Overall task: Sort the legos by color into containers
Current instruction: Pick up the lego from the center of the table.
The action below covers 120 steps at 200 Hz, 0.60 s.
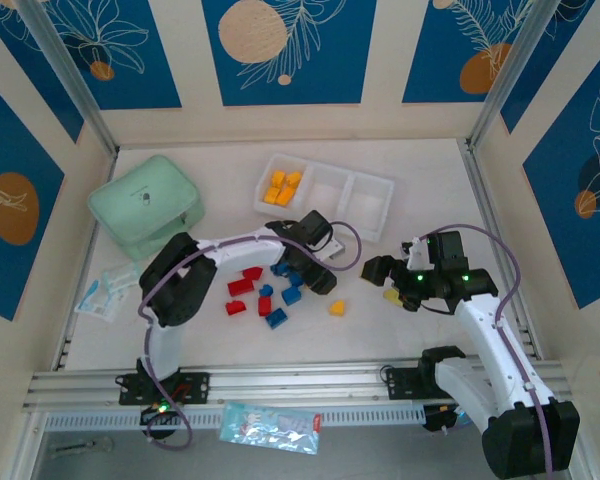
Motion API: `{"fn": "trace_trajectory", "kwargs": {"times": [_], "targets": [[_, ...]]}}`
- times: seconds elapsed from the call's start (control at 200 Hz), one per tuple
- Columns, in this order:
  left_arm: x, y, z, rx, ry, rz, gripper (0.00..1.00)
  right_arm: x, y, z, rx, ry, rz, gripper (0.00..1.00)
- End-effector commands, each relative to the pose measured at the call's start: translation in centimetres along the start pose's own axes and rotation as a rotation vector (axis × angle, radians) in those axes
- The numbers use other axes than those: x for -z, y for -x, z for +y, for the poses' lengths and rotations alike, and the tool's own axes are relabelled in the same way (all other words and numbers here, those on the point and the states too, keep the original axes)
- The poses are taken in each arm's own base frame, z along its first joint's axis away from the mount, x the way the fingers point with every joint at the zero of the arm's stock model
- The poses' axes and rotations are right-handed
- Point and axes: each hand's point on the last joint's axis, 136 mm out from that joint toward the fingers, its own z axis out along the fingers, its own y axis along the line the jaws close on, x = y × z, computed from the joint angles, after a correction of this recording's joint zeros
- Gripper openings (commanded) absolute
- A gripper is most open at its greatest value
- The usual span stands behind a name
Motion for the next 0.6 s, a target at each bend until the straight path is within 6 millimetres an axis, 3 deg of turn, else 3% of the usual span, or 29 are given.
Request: {"fn": "trace_trajectory", "kwargs": {"times": [0.0,0.225,0.595], "targets": [[-1.3,-1.1,0.1,-0.024,0.015,0.054,0.72,0.2,-0.7,0.1,-0.008,0.020,0.022,0.99],[-1.8,-2.2,0.7,-0.034,0.068,0.097,0.64,0.2,-0.6,0.1,-0.007,0.018,0.019,0.99],[-1.1,-2.4,1.8,-0.047,0.144,0.101,0.49,0.3,-0.1,0.3,-0.004,0.021,0.011,0.99]]}}
